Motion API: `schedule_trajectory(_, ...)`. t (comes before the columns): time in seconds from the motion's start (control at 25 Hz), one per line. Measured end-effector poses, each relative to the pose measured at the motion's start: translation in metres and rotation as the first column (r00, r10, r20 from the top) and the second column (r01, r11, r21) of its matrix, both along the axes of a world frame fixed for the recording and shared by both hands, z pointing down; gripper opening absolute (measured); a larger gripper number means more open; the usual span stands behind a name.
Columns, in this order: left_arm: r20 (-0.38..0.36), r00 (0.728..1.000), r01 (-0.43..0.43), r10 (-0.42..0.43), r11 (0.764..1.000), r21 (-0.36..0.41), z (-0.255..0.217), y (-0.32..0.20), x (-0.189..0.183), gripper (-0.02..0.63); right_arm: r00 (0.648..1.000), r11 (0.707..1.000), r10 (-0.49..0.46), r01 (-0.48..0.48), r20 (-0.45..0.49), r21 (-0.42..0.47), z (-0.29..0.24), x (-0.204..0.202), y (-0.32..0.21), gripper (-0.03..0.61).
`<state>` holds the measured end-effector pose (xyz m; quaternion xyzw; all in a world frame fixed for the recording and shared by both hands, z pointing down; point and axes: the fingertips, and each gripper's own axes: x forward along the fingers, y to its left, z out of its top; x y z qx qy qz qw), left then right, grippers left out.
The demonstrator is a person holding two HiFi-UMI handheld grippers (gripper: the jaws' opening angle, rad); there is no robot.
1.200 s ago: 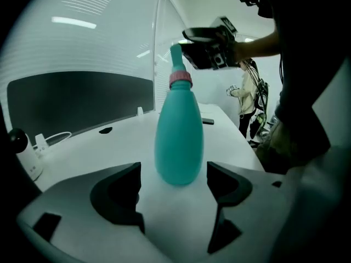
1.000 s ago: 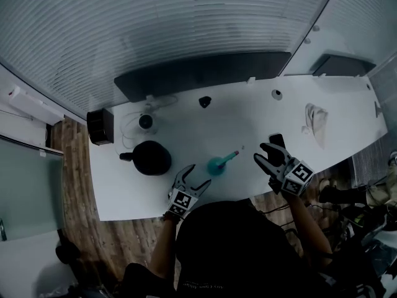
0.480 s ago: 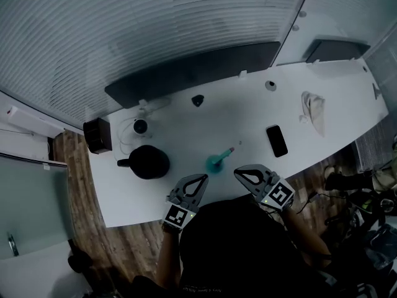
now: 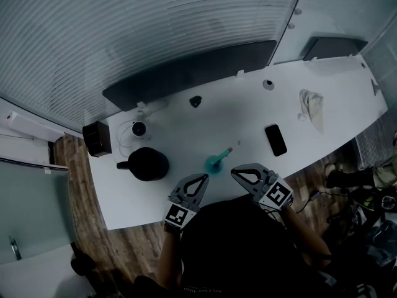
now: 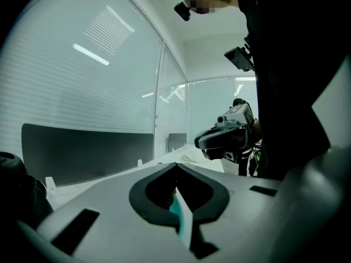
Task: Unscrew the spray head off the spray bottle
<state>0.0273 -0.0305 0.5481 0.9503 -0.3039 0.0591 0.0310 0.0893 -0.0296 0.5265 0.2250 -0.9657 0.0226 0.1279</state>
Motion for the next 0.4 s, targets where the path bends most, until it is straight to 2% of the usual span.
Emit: schedule_trajectory(0.4,0.01,1.0,0.013,-0.013,1.0,0.003,0.006,-0.0072,-0.0055,0.005,1.0,1.0,-0.002,0.002,-0.006,-0.008,0.0039,-0.002,-0.0075,0.0)
